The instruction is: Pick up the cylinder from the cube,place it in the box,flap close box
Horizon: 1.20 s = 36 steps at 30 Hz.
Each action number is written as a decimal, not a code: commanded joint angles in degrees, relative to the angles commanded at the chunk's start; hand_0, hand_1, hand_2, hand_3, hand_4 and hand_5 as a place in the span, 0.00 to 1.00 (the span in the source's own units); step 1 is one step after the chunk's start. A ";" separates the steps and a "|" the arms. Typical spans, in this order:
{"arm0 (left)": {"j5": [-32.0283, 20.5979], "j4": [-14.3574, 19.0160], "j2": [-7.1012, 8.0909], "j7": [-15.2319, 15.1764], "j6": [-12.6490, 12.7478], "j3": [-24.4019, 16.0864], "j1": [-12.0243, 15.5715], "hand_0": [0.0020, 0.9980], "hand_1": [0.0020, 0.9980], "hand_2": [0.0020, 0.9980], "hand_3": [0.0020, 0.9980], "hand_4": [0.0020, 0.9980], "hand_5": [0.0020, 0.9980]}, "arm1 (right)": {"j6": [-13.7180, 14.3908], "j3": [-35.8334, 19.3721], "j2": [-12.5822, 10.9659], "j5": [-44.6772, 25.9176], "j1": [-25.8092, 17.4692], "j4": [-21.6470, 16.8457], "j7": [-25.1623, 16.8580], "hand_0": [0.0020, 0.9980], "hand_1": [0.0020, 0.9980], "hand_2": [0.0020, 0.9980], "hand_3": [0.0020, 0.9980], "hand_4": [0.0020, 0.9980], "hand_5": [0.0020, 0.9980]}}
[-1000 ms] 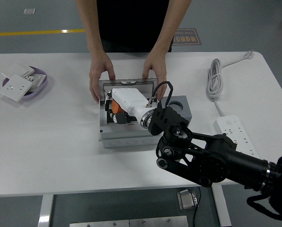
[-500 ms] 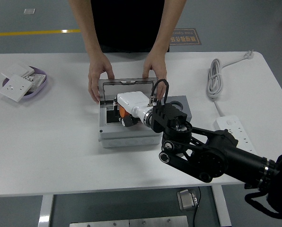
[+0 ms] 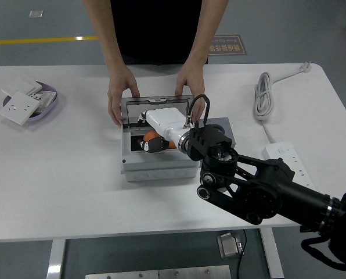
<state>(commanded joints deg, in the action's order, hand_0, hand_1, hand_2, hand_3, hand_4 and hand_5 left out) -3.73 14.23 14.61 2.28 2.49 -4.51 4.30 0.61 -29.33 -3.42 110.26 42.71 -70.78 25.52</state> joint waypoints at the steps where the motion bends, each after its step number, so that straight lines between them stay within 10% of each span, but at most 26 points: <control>1: 0.08 0.01 -0.02 0.00 0.00 -0.08 0.01 0.57 0.62 0.59 0.61 0.74 0.26 | 0.11 -0.21 -0.28 -0.63 -0.20 -0.47 -0.14 0.87 0.72 0.74 0.76 0.77 0.36; 16: 0.30 0.00 -0.13 0.04 0.02 -0.05 0.05 0.57 0.62 0.58 0.61 0.74 0.25 | -3.34 -11.19 -11.10 -27.41 0.43 -13.28 -7.05 0.85 0.71 0.73 0.74 0.79 0.38; 36: -0.30 0.07 0.52 0.05 0.05 1.33 -0.90 0.57 0.62 0.58 0.61 0.73 0.25 | -3.32 -1.34 -8.69 -44.81 14.29 9.83 -10.97 0.77 0.67 0.69 0.69 0.74 0.38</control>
<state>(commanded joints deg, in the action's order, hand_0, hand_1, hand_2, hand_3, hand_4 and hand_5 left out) -4.03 14.30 15.13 2.33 2.54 -3.18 3.40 -2.70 -30.67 -12.11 65.45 57.00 -60.95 14.55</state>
